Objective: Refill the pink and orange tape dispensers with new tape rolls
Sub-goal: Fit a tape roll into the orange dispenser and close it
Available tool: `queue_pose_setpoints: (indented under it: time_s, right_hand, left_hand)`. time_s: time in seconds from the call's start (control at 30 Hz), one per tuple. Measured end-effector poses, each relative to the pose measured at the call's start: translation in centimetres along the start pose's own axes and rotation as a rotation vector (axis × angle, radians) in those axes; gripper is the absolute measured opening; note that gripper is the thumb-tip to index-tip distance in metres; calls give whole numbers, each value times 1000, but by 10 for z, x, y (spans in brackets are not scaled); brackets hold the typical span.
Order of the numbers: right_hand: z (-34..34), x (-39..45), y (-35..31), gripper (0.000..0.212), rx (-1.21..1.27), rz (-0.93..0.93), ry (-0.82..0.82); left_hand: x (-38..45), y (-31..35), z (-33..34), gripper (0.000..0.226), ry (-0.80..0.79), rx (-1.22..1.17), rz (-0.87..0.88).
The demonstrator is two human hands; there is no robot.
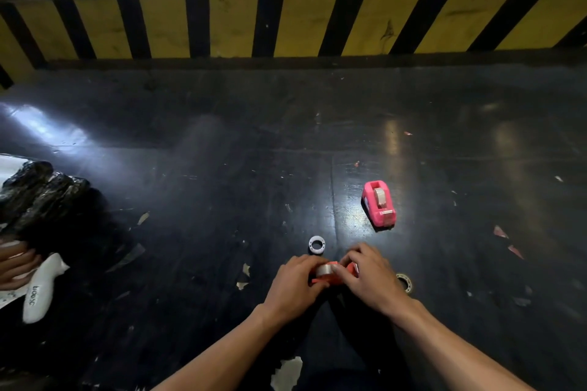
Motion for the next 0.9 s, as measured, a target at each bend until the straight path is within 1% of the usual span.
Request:
queue_pose_setpoints:
  time_s: [0.13, 0.27, 0.37, 0.47, 0.73, 0.83, 0.9]
  right_hand:
    - [-2, 4, -18, 36, -110, 51, 75]
    - [-4, 4, -31, 27, -127, 52, 134]
    - [-1, 5, -37, 21, -143, 38, 110]
    - [1, 6, -37, 20, -124, 44, 94]
    - [-6, 2, -11, 19, -64, 191, 77]
    - [-8, 1, -3, 17, -23, 215, 49]
    - [-10, 2, -1, 10, 38, 224, 23]
  left_hand:
    - [5, 3, -1, 39, 8, -5, 7]
    - [8, 4, -3, 42, 25, 20, 6]
    - [8, 4, -4, 44, 27, 60, 22]
    - [6, 3, -3, 48, 39, 84, 44]
    - [-1, -3, 0, 57, 74, 179, 129]
    - [-3, -3, 0, 53, 84, 204, 161]
    - [-2, -4, 0, 52, 90, 196, 160]
Point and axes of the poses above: each hand's wrist, its own x-axis towards the middle knuckle, its own z-axis out of the palm, y = z × x, the point moved 2 cm from there along x, towards the middle knuckle, and after that the axes turned 3 degrees about y, right-handed, at the moved point
